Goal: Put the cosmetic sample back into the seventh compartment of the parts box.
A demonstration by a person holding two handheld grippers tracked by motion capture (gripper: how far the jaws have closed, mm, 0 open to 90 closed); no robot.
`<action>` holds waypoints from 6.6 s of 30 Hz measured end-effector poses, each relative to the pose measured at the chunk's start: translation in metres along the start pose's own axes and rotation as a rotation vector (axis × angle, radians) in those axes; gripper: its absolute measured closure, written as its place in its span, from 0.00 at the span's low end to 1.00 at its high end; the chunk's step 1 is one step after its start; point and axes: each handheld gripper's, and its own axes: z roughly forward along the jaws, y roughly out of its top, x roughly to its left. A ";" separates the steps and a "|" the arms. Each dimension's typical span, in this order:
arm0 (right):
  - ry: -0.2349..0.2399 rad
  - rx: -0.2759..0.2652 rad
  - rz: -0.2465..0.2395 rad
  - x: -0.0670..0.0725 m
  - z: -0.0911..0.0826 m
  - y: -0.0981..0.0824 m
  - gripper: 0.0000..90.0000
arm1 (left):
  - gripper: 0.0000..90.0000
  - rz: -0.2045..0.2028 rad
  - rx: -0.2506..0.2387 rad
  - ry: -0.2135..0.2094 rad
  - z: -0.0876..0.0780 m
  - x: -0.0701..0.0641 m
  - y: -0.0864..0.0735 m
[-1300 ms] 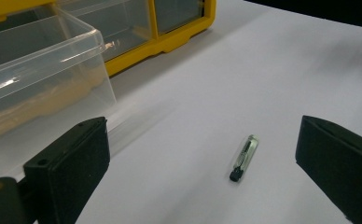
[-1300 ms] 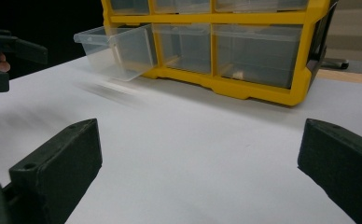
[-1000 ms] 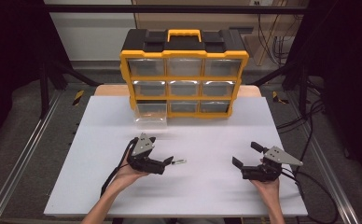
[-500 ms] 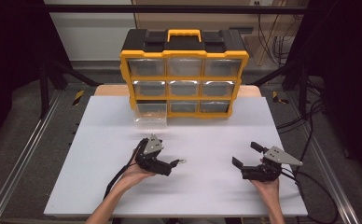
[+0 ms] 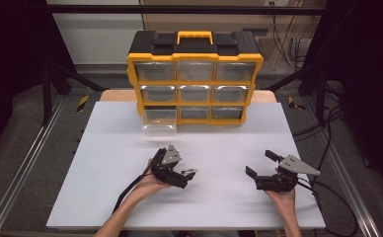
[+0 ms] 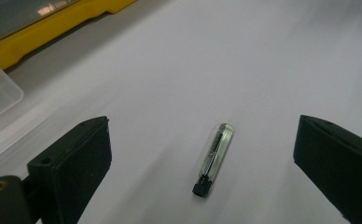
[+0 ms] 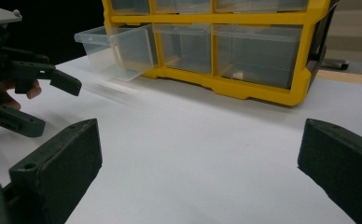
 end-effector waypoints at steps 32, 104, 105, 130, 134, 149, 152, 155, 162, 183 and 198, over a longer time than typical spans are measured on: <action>0.005 0.009 -0.005 0.000 0.002 -0.001 0.01 | 0.50 0.007 0.066 -0.049 0.017 -0.002 -0.007; 0.008 0.007 0.000 0.000 0.001 -0.001 0.01 | 0.89 -0.032 0.067 -0.079 0.010 0.003 -0.002; 0.008 0.007 0.000 0.000 0.001 -0.001 0.01 | 0.89 -0.033 0.064 -0.080 0.008 0.003 -0.001; 0.007 0.006 -0.004 0.000 0.001 -0.001 0.01 | 0.89 -0.054 -0.007 -0.046 -0.021 0.009 0.009; 0.008 0.005 -0.005 0.000 0.001 -0.001 0.01 | 0.89 -0.056 -0.017 -0.039 -0.027 0.010 0.011; 0.006 0.006 -0.008 0.000 0.001 -0.001 0.01 | 0.89 -0.073 -0.055 -0.014 -0.045 0.017 0.016; 0.007 0.006 -0.008 0.000 0.001 -0.001 0.01 | 0.89 -0.075 -0.059 -0.009 -0.047 0.018 0.016; 0.006 0.006 -0.008 0.000 0.002 -0.001 0.01 | 0.89 -0.080 -0.064 -0.001 -0.050 0.019 0.017; 0.005 0.007 -0.009 0.000 0.002 -0.001 0.01 | 0.89 -0.083 -0.079 0.021 -0.058 0.022 0.020; 0.005 0.009 -0.008 0.000 0.002 -0.001 0.01 | 0.89 -0.123 -0.124 0.083 -0.077 0.038 0.022; 0.007 0.005 -0.005 0.000 0.001 -0.001 0.01 | 0.89 -0.136 -0.132 0.123 -0.082 0.046 0.026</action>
